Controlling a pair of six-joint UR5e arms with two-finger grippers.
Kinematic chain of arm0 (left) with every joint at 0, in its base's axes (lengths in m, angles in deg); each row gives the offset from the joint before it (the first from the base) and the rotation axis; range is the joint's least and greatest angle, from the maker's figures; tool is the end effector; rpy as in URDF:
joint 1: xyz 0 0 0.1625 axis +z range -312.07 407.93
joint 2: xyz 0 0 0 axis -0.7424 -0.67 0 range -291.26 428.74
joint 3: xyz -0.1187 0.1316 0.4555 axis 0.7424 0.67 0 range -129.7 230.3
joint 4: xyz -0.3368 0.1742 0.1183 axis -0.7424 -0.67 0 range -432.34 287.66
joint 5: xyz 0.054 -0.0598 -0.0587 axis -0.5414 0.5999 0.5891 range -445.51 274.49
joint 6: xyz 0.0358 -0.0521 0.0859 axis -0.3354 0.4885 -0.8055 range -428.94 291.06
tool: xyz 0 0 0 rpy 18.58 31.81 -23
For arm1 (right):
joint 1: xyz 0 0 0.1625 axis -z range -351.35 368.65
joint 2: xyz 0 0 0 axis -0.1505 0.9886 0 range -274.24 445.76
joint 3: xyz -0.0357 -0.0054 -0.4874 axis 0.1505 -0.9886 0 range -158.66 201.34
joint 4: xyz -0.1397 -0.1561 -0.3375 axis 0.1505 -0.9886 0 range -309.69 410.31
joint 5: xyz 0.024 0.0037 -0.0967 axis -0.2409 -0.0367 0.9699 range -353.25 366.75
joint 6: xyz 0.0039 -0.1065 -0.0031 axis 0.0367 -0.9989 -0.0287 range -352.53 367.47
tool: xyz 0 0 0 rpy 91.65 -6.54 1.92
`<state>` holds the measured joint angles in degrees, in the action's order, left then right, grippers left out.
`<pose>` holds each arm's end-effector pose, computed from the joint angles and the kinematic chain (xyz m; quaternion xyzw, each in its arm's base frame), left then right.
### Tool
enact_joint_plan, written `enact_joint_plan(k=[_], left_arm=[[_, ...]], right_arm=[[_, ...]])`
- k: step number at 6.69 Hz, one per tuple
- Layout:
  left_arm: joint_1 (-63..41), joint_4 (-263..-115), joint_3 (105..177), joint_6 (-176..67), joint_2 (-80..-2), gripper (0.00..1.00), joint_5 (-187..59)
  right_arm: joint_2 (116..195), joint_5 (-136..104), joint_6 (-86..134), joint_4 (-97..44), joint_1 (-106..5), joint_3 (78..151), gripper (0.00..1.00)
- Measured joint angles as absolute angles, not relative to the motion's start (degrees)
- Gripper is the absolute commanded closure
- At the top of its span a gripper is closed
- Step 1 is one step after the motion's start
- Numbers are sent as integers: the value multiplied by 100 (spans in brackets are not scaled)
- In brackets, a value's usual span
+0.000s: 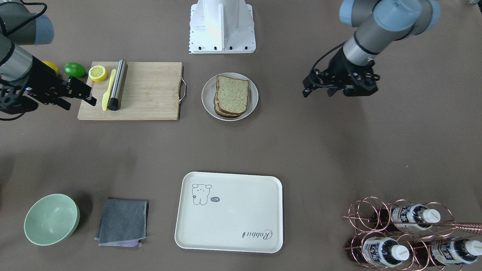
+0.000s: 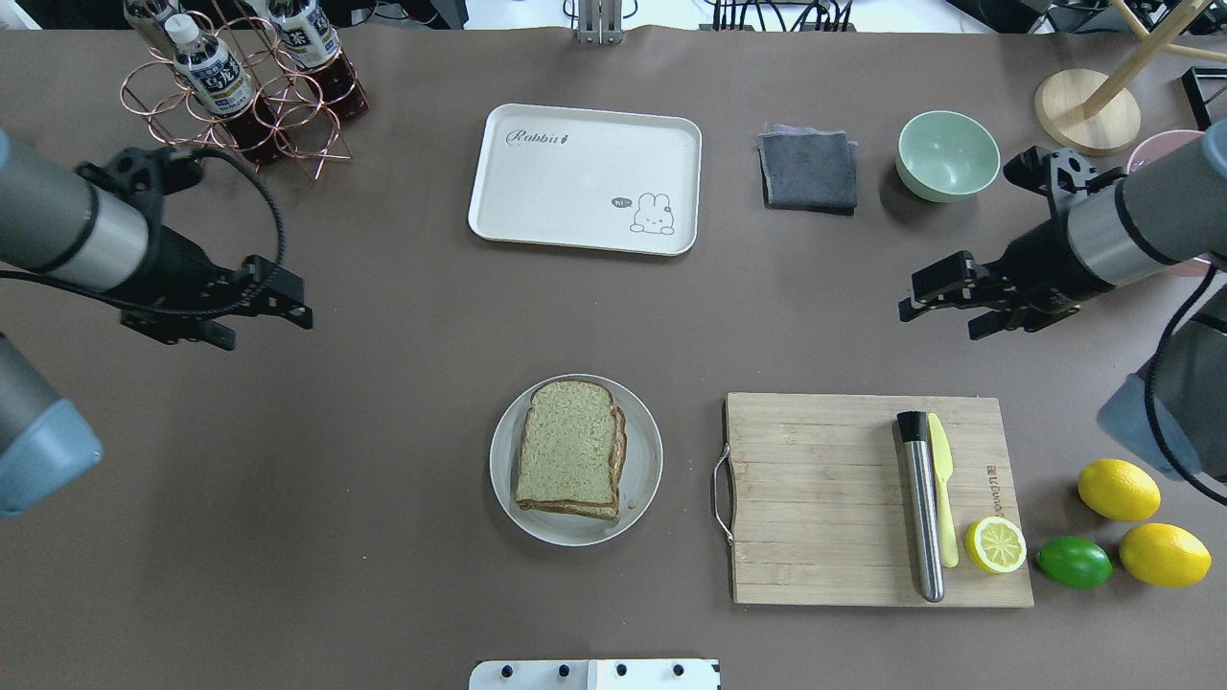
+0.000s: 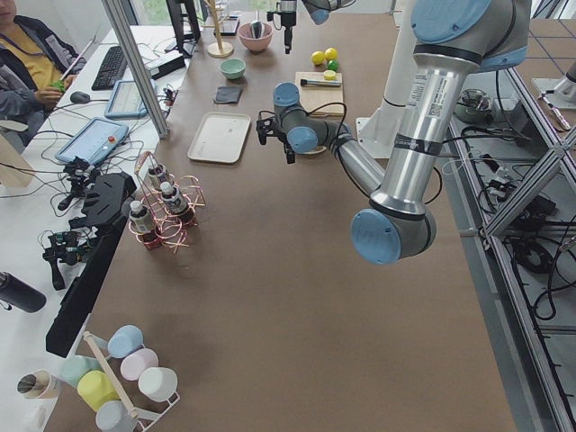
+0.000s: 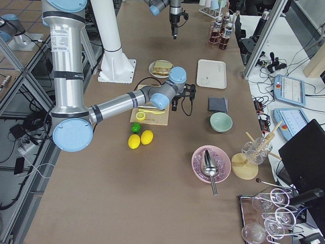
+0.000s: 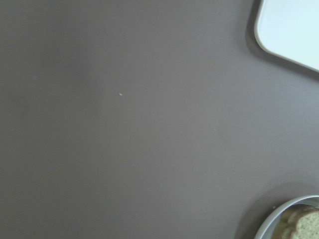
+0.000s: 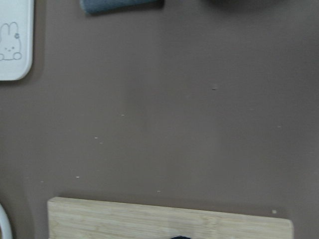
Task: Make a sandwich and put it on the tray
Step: 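Open and withdraw the right gripper while the left arm reaches toward the plate, then grasp the rim of the white plate with the left gripper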
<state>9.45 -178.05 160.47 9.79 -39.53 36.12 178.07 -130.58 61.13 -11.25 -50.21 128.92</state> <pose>0.4046 -0.4204 0.3664 -0.0359 0.4994 -0.0810 0.8618 -0.1927 -0.4249 0.5356 0.0005 -0.5050 0.0195 0.8629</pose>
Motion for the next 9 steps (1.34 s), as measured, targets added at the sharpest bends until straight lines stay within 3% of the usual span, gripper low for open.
enact_joint_plan(k=[1, 4, 6, 9], left_arm=[[1258, -17797, 15918, 1063, -4154, 16, 3379], [1813, -17858, 15244, 841, -4810, 44, 2788], [1886, -18209, 14947, 558, -4839, 45, 2700], [2020, -18714, 14712, 528, -4801, 57, 2703]], right_arm=[[18112, -13096, 5584, -1154, -5255, 12895, 0], [18627, -13305, 4779, -1173, -5713, 12908, 0], [18689, -13436, 4735, -1174, -5801, 12948, 0], [18749, -13533, 4737, -1186, -5821, 13035, 0]])
